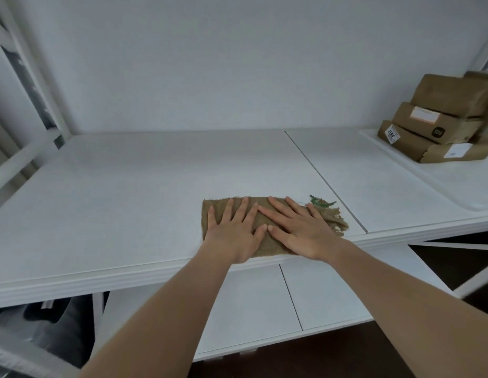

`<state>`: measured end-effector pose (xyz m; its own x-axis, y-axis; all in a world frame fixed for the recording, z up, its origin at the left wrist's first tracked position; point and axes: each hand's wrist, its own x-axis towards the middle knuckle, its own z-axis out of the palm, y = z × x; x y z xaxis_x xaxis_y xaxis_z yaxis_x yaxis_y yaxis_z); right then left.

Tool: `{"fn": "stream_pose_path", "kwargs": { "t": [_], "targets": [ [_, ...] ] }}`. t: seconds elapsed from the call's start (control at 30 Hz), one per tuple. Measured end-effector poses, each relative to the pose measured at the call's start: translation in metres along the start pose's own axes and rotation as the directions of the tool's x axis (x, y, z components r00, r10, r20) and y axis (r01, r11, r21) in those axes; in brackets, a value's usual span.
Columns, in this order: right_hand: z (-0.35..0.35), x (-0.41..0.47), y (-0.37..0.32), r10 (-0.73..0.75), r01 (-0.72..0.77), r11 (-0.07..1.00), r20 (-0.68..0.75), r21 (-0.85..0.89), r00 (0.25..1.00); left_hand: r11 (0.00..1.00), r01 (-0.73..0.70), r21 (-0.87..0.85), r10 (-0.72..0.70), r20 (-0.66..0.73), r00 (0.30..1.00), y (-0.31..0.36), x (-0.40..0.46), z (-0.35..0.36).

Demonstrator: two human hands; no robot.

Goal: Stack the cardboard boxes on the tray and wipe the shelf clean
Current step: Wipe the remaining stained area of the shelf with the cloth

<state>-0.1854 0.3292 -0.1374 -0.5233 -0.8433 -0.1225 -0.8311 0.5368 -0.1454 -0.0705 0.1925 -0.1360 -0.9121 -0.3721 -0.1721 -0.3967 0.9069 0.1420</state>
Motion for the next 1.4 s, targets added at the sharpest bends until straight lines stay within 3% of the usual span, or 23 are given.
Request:
{"fn": "stream_pose_path", "kwargs": {
  "t": [0.37, 0.83, 1.2, 1.4],
  "targets": [
    [0.008, 0.007, -0.063, -0.060, 0.061, 0.998, 0.013, -0.016, 0.998, 0.999, 0.040, -0.013, -0.041, -0.040, 0.998, -0.052, -0.044, -0.002],
    [0.017, 0.074, -0.188, -0.292, 0.293, 0.956, 0.034, -0.033, 0.956, 0.966, 0.256, -0.049, -0.259, -0.097, 0.961, -0.176, -0.094, -0.010],
    [0.023, 0.115, -0.277, -0.474, 0.478, 0.878, 0.072, -0.041, 0.877, 0.890, 0.454, -0.042, -0.456, -0.133, 0.880, -0.250, -0.137, -0.010],
    [0.026, 0.136, -0.318, -0.586, 0.590, 0.806, 0.073, -0.049, 0.807, 0.786, 0.613, -0.077, -0.618, -0.108, 0.779, -0.274, -0.152, -0.010]
  ]
}}
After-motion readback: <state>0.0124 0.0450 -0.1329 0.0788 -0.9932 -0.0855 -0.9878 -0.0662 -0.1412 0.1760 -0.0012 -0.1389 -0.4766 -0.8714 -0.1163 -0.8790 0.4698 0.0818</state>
